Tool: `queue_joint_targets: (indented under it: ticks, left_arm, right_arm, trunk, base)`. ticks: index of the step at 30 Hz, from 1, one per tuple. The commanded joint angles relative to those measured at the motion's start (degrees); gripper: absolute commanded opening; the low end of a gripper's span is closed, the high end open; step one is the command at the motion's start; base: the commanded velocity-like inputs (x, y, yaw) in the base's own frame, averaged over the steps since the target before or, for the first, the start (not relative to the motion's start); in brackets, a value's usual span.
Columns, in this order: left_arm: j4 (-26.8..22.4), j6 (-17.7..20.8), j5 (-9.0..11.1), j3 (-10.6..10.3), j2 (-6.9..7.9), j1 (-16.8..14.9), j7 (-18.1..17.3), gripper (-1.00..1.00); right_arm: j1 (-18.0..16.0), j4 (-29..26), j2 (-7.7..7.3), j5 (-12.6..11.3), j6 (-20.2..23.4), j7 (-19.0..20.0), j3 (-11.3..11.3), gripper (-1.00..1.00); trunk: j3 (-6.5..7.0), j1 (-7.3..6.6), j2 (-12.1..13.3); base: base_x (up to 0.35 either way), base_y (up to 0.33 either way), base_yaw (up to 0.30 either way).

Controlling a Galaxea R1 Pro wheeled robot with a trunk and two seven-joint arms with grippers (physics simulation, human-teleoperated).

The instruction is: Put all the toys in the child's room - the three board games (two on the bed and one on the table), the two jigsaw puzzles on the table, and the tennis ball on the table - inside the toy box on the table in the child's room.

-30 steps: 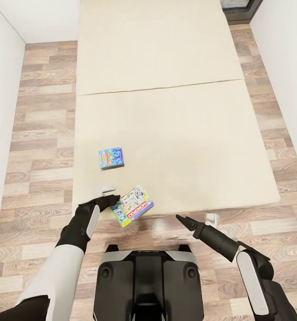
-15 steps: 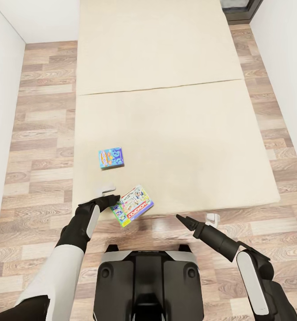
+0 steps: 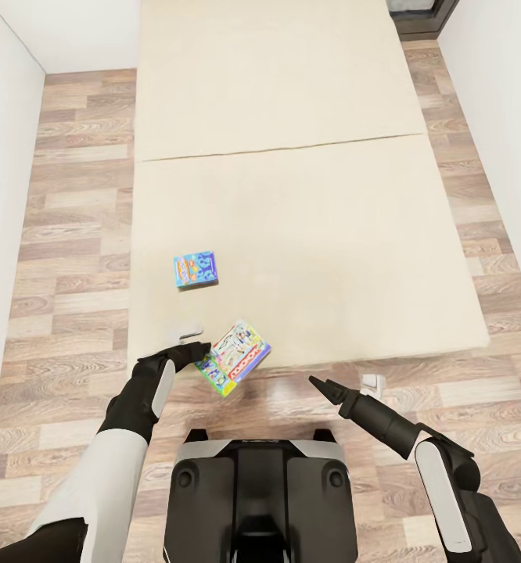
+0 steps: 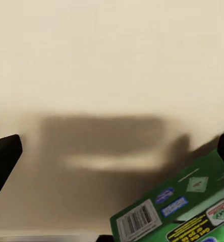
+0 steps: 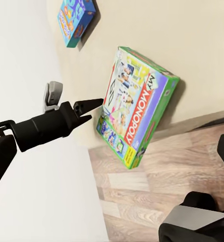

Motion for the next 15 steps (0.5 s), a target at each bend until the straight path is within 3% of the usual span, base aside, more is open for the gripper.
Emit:
queue_joint_targets:
  ticks: [1, 15]
  left_arm:
    - [0.52, 0.5, 0.04, 0.29, -0.04, 0.0, -0.05, 1.0]
    - [0.52, 0.43, 0.04, 0.29, 0.02, 0.0, -0.08, 1.0]
  right_arm:
    - [-0.02, -0.02, 0.04, -0.15, 0.36, 0.13, -0.11, 1.0]
    - [-0.02, -0.02, 0.04, -0.13, 0.34, 0.13, -0.1, 1.0]
  trunk:
    - [-0.06, 0.04, -0.07]
    - [-0.06, 0.04, -0.07]
  base:
    - [-0.058, 0.0, 0.0]
    - [-0.013, 0.0, 0.0]
